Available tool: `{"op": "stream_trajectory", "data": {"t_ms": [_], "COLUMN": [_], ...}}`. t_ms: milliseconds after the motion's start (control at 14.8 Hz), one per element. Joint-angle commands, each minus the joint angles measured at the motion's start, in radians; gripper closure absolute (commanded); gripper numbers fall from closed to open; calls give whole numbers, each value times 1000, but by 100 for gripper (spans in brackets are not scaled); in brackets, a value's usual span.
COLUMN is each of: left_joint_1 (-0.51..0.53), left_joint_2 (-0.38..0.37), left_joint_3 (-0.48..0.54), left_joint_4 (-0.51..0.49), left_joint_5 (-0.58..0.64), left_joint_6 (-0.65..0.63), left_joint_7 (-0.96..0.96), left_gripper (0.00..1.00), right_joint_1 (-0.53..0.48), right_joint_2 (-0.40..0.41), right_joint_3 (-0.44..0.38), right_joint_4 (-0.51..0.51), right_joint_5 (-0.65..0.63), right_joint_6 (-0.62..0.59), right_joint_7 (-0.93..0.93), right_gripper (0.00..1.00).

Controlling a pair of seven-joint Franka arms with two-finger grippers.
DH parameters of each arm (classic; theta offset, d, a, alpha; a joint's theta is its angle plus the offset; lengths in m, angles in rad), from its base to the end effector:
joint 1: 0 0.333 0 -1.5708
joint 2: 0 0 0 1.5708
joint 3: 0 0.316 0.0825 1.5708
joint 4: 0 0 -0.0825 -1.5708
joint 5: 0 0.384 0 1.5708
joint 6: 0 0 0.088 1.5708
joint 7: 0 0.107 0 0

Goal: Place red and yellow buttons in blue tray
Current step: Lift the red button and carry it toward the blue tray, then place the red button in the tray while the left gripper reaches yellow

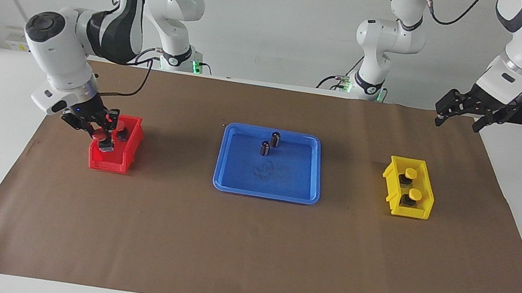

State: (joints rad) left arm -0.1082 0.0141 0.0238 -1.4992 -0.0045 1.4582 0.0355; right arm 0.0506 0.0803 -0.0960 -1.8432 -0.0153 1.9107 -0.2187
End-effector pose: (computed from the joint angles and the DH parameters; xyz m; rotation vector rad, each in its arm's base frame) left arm 0.5455 -0.0468 0.6406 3.1319 -0.1886 -0.0866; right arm 0.5824 -0.0263 0.4782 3.1088 0.2786 -0.0238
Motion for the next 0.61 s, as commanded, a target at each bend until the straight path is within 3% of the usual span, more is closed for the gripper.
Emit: {"op": "stream_trajectory", "data": {"t_ms": [0, 271, 406, 542], "left_joint_1": [12, 31, 36, 74], "left_joint_2": [-28, -54, -69, -104], "left_joint_3": [2, 1, 2, 1], "left_joint_4": [-27, -88, -133, -246], "left_joint_5": [-18, -15, 1, 3], "left_joint_6": [-10, 7, 83, 234], "left_joint_7": [7, 17, 17, 18], "left_gripper": [0, 0, 0, 0], "right_joint_1": [125, 403, 509, 583], "right_joint_2": [111, 173, 237, 292], "right_joint_3": [6, 15, 15, 16], "right_joint_4": [203, 217, 228, 226], "right_joint_5": [3, 15, 12, 11], "right_joint_6": [-100, 43, 92, 181], "right_joint_7": [172, 633, 810, 922], "right_gripper": [81, 82, 82, 82]}}
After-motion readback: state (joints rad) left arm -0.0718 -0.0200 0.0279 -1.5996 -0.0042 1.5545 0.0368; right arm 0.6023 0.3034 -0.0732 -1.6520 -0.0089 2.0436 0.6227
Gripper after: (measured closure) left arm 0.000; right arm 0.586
